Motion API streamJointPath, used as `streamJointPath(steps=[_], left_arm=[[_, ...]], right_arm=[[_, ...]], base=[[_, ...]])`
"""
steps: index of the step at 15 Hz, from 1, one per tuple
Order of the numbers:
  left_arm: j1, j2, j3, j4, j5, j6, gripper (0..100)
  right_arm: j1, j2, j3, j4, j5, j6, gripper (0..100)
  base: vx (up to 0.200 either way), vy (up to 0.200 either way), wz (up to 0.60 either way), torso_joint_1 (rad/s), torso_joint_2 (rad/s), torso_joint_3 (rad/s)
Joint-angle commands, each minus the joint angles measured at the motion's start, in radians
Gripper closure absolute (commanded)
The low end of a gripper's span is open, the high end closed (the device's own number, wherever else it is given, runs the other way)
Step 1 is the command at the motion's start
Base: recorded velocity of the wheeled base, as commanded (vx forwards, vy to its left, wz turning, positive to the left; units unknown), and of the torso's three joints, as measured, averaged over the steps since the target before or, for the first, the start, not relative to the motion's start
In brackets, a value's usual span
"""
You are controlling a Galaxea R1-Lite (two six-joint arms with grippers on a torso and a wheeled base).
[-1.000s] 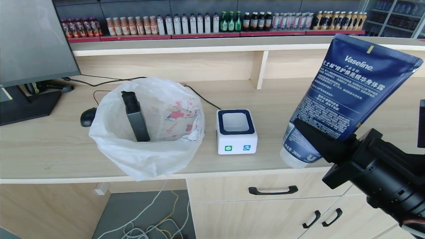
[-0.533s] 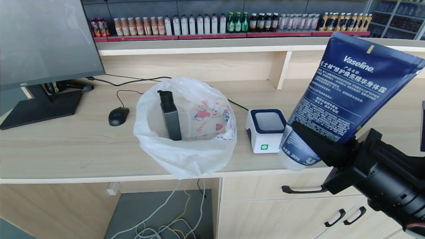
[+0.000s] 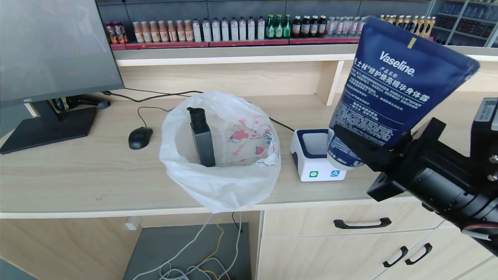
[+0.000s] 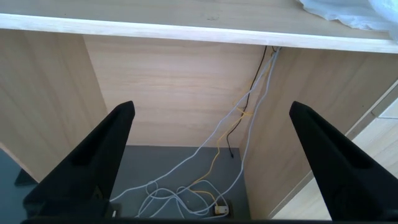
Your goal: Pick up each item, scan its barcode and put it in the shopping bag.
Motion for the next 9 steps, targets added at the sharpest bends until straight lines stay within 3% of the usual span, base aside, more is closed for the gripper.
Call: streamJointPath(steps=[1,2,4,6,9], left_arm=[[0.001,0.0,0.0,0.0,0.0,0.0,0],[0.001,0.0,0.0,0.0,0.0,0.0,0],[0.001,0.0,0.0,0.0,-0.002,0.0,0],[0.001,0.0,0.0,0.0,0.0,0.0,0],[0.001,0.0,0.0,0.0,0.0,0.0,0]], right_arm=[[-0.029,0.048,-0.019,0.026,0.008,-0.079,100],[-0.029,0.071,-0.025,0.026,0.011,-0.124,100],[-0.04,0.147,-0.062,0.029,0.085,-0.363,100],[-0.044,0.163,-0.073,0.029,0.109,-0.444,100],[-0.172,0.192,-0.168,0.044,0.255,-0.562,100]], base=[[0.0,0.0,0.0,0.0,0.0,0.0],[0.0,0.0,0.0,0.0,0.0,0.0],[0.0,0.0,0.0,0.0,0.0,0.0],[0.0,0.0,0.0,0.0,0.0,0.0],[0.0,0.0,0.0,0.0,0.0,0.0]])
